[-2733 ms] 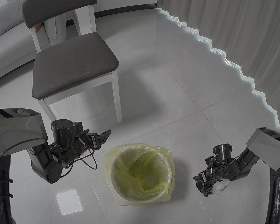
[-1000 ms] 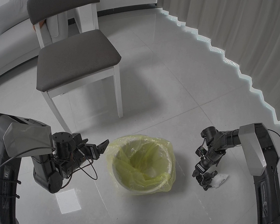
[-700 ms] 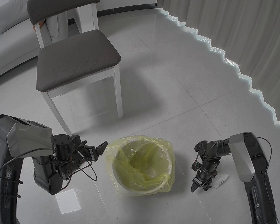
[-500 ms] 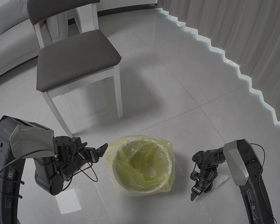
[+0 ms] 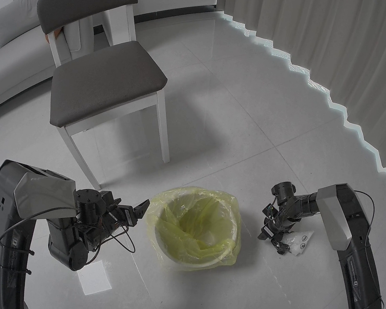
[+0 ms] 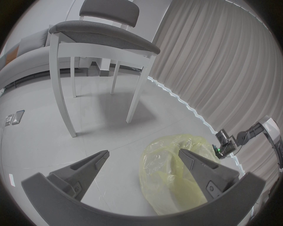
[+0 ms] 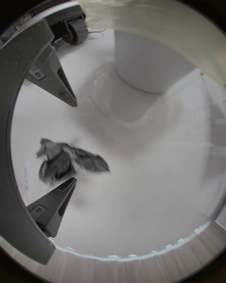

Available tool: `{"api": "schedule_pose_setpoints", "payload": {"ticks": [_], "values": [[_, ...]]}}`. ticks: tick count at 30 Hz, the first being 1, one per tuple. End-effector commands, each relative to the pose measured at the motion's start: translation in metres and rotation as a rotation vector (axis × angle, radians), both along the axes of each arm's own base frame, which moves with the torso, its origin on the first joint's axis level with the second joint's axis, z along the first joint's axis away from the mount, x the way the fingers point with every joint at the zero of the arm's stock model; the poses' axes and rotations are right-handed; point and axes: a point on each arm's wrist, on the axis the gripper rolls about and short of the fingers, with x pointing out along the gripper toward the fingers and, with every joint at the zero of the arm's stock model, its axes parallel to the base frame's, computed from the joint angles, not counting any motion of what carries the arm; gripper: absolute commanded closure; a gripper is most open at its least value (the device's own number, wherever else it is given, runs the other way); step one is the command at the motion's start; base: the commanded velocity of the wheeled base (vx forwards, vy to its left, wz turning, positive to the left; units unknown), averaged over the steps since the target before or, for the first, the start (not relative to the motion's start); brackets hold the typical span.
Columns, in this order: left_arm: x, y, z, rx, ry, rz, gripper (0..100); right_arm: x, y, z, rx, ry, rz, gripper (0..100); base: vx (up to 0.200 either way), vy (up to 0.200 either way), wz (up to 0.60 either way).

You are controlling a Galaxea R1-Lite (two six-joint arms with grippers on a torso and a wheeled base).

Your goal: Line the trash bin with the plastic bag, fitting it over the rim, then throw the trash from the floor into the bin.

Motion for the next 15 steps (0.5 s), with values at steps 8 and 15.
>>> {"api": "schedule_pose_setpoints", "payload": {"ticks": [8,15], "values": [[-0.002,-0.004,0.001,-0.004,-0.011,-0.014,0,0.012,-0.035,0.046,-0.009,-0.128,-0.014,0,0.0,0.0,0.0],[-0.003,-0.007,0.0,-0.003,-0.01,-0.018,0,0.011,-0.045,0.031,-0.016,-0.094,-0.029,0,0.0,0.0,0.0]]}}
